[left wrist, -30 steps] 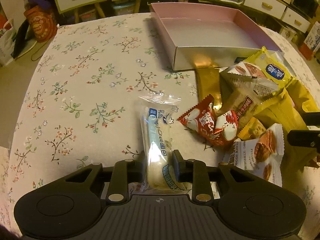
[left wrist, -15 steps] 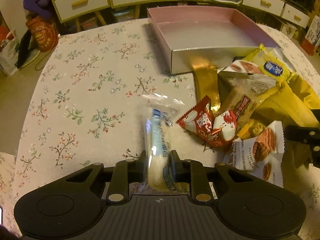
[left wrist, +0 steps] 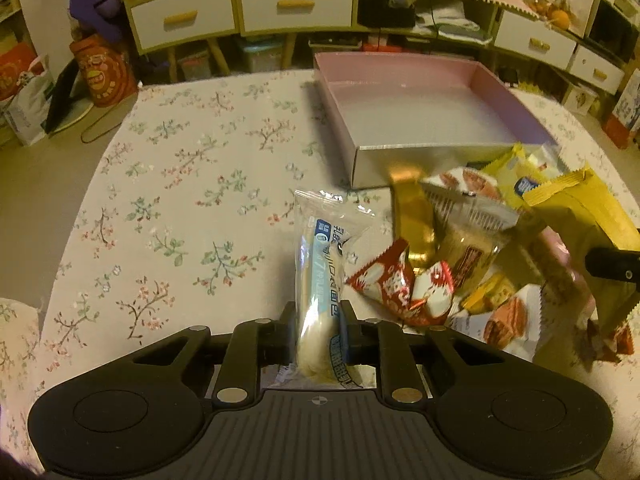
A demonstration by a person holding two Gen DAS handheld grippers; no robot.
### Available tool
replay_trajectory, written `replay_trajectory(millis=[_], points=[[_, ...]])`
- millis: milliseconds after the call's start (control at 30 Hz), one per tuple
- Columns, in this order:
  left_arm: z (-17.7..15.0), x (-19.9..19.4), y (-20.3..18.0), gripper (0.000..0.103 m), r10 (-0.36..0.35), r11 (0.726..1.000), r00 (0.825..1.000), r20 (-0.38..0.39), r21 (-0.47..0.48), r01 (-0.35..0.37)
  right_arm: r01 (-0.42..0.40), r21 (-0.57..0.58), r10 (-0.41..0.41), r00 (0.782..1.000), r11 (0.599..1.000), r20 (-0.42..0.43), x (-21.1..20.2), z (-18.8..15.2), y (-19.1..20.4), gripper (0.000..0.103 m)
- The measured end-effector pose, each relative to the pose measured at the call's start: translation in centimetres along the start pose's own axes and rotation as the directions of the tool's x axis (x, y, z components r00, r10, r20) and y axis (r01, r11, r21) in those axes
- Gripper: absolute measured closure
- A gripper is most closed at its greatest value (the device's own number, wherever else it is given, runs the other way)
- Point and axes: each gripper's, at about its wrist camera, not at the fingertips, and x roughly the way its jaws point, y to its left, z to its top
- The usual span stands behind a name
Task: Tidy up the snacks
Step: 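Carry the held bar and yellow bag with both tools over the pink box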
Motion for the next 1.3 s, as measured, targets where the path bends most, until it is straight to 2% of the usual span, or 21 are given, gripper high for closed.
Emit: replay_trajectory(millis=[467,767,1033,1300], points=[[2.0,-1.8,-0.9,0.086,-0.057,0.998,0.996,0.065,-0.029,0.059,-0.011,0.039,0.011,1.000,0.999,0.004,0.1,1.6,-1.3,0.072],[6.4,-1.9,-2.6,0.086,-0.098,0.995,0.988,0.116,-0.012,0.100,-0.012,0.119,0.011,1.000,0.993,0.013,1.6,4.7,-3.9,0.072],[11.7,0.5,-3.2,0.086,-0.147,0.989,0.977,0.157,-0.011,0.150,-0.014,0.176,0.007,0.999,0.984,0.040,4.0,7.9,-6.4,0.072],[14.7,4.9,-4.6,0.086,-0.116,0.993,0.978,0.173,0.029,0.112,-0.001,0.202,-0.008,0.999,0.979,0.047,7.8,10.3,-8.7,0.071]])
